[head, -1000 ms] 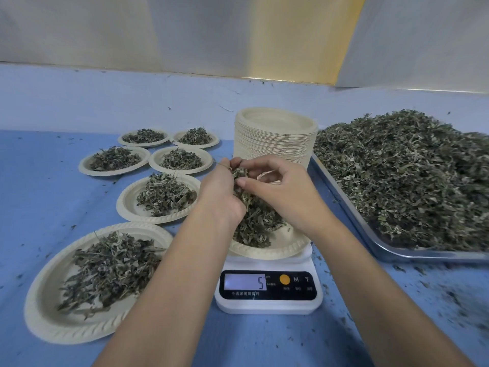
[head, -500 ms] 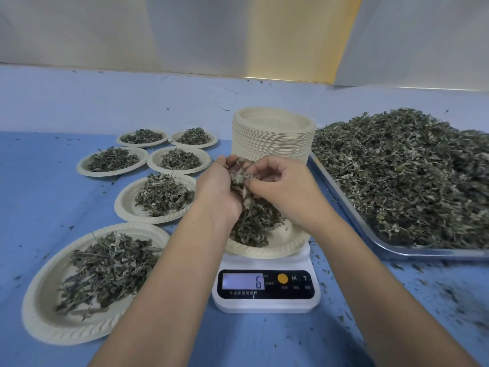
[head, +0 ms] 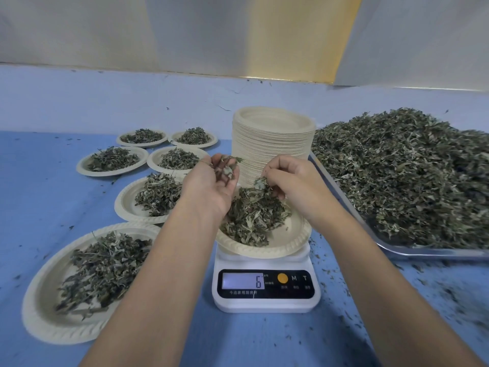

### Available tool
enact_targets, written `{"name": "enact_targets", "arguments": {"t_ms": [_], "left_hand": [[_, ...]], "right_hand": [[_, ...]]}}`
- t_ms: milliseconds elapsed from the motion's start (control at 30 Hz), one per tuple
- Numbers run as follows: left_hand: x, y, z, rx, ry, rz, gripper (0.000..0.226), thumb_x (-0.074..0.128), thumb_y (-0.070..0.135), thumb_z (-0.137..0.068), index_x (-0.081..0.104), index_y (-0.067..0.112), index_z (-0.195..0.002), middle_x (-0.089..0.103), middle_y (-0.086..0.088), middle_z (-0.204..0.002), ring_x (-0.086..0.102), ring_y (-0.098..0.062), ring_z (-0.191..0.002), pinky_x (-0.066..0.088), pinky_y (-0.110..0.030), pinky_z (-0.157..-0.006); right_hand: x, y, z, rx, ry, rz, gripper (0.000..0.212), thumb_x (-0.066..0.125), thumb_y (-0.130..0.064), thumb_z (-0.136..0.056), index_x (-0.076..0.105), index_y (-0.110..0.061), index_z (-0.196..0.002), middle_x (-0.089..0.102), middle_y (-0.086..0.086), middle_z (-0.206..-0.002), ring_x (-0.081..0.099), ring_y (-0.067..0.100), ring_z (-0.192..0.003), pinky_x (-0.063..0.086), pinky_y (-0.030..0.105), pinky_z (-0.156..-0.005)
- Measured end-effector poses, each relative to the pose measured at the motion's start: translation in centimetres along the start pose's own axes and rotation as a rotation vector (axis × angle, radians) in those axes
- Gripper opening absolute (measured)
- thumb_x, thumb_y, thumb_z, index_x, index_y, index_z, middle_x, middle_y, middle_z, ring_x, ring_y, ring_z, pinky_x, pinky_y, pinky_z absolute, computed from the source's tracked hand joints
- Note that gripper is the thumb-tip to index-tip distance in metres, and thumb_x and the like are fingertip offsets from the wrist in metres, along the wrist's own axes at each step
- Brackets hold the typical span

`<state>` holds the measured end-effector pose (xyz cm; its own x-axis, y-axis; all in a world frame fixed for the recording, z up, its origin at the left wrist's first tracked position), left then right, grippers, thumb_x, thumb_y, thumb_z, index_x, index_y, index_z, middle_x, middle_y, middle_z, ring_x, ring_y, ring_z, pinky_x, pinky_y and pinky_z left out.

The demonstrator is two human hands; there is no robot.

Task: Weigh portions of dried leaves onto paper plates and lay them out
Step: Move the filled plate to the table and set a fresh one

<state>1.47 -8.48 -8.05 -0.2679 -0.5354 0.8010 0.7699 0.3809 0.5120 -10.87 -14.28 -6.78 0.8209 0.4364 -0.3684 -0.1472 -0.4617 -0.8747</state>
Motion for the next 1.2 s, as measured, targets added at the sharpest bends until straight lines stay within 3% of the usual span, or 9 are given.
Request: {"name": "enact_targets", "arguments": {"t_ms": [300, 400, 467, 600, 733, 900, 1000, 1067, 1200], "left_hand": [[-0.2, 0.0, -0.1, -0.015, 0.001, 0.022, 0.031, 0.042, 0.016, -0.100, 0.049, 0.006, -0.071, 0.051, -0.006, -0.067, 0.051, -0.013, -0.057, 0.052, -0.025, -0.065], [-0.2, -0.1, -0.1, -0.020, 0.003, 0.020, 0.031, 0.043, 0.016, -0.100, 0.049, 0.006, -0.072, 0.051, -0.006, -0.067, 0.052, -0.013, -0.058, 0.052, -0.025, -0.064], [-0.2, -0.1, -0.1, -0.019, 0.004, 0.015, 0.031, 0.042, 0.016, -0.100, 0.049, 0.006, -0.072, 0.051, -0.006, -0.067, 0.052, -0.013, -0.058, 0.052, -0.025, -0.065], [-0.3, 0.0, -0.1, -0.009, 0.004, 0.015, 0.032, 0.041, 0.018, -0.101, 0.050, 0.006, -0.073, 0.052, -0.006, -0.068, 0.052, -0.013, -0.058, 0.052, -0.025, -0.065], [-0.2, 0.0, 0.0, -0.011, -0.001, 0.014, 0.030, 0.041, 0.016, -0.100, 0.049, 0.006, -0.073, 0.051, -0.007, -0.069, 0.052, -0.013, -0.058, 0.052, -0.024, -0.065], [0.0, -0.1, 0.1, -0.012, -0.018, -0.001, 0.030, 0.041, 0.016, -0.100, 0.050, 0.006, -0.073, 0.051, -0.007, -0.070, 0.052, -0.013, -0.059, 0.053, -0.025, -0.064], [0.3, -0.4, 0.1, -0.018, -0.030, -0.026, 0.031, 0.039, 0.018, -0.102, 0.049, 0.006, -0.075, 0.052, -0.006, -0.069, 0.053, -0.013, -0.057, 0.052, -0.024, -0.061], [0.5, -0.6, 0.1, -0.022, -0.036, -0.049, 0.033, 0.038, 0.019, -0.102, 0.049, 0.007, -0.074, 0.052, -0.006, -0.068, 0.053, -0.013, -0.057, 0.051, -0.022, -0.058], [1.0, -1.1, 0.1, -0.008, -0.058, -0.036, 0.036, 0.035, 0.019, -0.103, 0.048, 0.006, -0.072, 0.050, -0.006, -0.067, 0.052, -0.015, -0.059, 0.052, -0.027, -0.072]], "right_hand": [[-0.1, -0.1, 0.1, -0.006, 0.033, -0.033, 0.009, 0.053, -0.028, -0.063, 0.060, -0.024, -0.059, 0.046, -0.009, -0.051, 0.038, 0.007, -0.050, 0.030, 0.027, -0.054], [-0.3, -0.2, 0.2, -0.014, 0.038, -0.014, 0.012, 0.053, -0.027, -0.064, 0.062, -0.020, -0.062, 0.054, 0.001, -0.060, 0.046, 0.012, -0.059, 0.037, 0.031, -0.061], [-0.5, -0.2, 0.3, -0.031, 0.029, -0.010, 0.017, 0.053, -0.022, -0.072, 0.065, -0.020, -0.060, 0.058, -0.005, -0.059, 0.049, 0.006, -0.057, 0.038, 0.032, -0.061], [-0.7, -0.1, 0.5, -0.042, 0.019, -0.013, 0.026, 0.048, -0.023, -0.073, 0.069, -0.017, -0.059, 0.042, -0.006, -0.047, 0.036, 0.005, -0.046, 0.030, 0.028, -0.054], [-0.7, -0.2, 0.7, -0.039, 0.014, -0.030, 0.026, 0.050, -0.011, -0.083, 0.072, -0.015, -0.069, 0.054, -0.002, -0.057, 0.043, 0.001, -0.039, 0.029, 0.010, -0.043], [-0.5, -0.4, 0.6, -0.026, 0.040, -0.089, 0.026, 0.055, -0.002, -0.084, 0.070, -0.021, -0.074, 0.059, -0.004, -0.066, 0.044, 0.001, -0.046, 0.034, 0.020, -0.049], [0.2, -0.9, 0.7, -0.079, 0.039, -0.124, 0.018, 0.064, -0.005, -0.084, 0.069, -0.022, -0.088, 0.060, -0.007, -0.074, 0.046, 0.017, -0.057, 0.039, 0.028, -0.053], [0.8, -1.3, 0.9, -0.117, 0.028, -0.119, 0.020, 0.070, -0.011, -0.083, 0.068, -0.023, -0.099, 0.063, -0.008, -0.085, 0.050, 0.015, -0.065, 0.047, 0.033, -0.063], [1.7, -2.0, 1.0, -0.186, 0.017, -0.086, 0.029, 0.073, -0.010, -0.080, 0.066, -0.031, -0.099, 0.065, -0.001, -0.102, 0.057, 0.004, -0.077, 0.051, 0.020, -0.078]]}}
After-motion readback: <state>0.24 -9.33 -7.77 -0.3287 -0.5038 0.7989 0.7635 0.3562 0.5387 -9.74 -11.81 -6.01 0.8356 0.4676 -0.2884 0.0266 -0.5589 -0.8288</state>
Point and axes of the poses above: each hand's wrist, its own z-axis away from the middle knuckle, its own x-axis out of the palm, y = z × x, the point moved 4 cm from there along -z, towards the middle knuckle
